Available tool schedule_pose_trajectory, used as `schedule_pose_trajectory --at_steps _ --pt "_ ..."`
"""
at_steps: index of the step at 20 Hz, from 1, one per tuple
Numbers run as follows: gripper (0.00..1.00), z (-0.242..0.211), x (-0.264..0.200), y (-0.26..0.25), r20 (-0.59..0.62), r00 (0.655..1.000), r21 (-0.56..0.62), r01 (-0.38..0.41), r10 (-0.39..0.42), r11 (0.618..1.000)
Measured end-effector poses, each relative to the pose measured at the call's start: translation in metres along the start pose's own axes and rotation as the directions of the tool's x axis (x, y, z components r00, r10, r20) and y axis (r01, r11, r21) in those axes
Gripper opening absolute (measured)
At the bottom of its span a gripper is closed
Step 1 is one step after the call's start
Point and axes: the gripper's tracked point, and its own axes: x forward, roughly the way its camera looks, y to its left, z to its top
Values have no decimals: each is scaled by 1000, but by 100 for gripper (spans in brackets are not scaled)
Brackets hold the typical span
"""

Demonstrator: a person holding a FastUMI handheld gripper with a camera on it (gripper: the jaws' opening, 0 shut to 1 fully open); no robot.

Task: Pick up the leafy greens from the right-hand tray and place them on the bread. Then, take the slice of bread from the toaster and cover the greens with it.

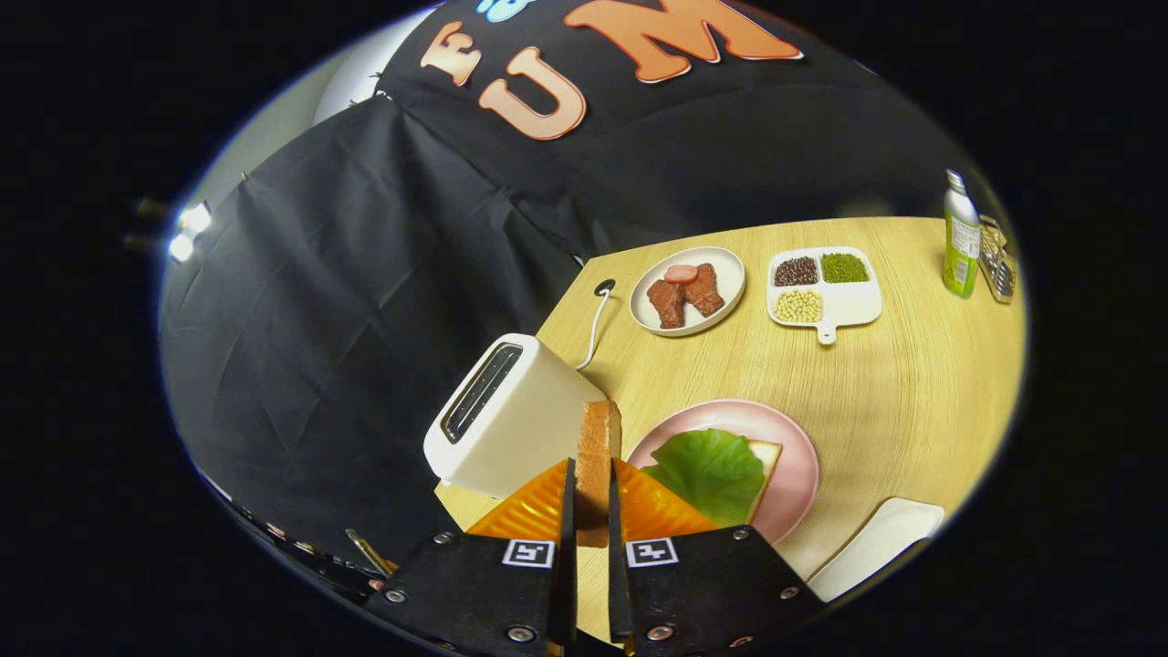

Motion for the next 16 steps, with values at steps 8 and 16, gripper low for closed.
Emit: schedule_pose_trajectory --at_steps 8,16 --pt "14 -22 13 -25 -17 1000 108 -16 18 994" --pt "14 -41 28 -49 -46 998 152 -34 41 988"
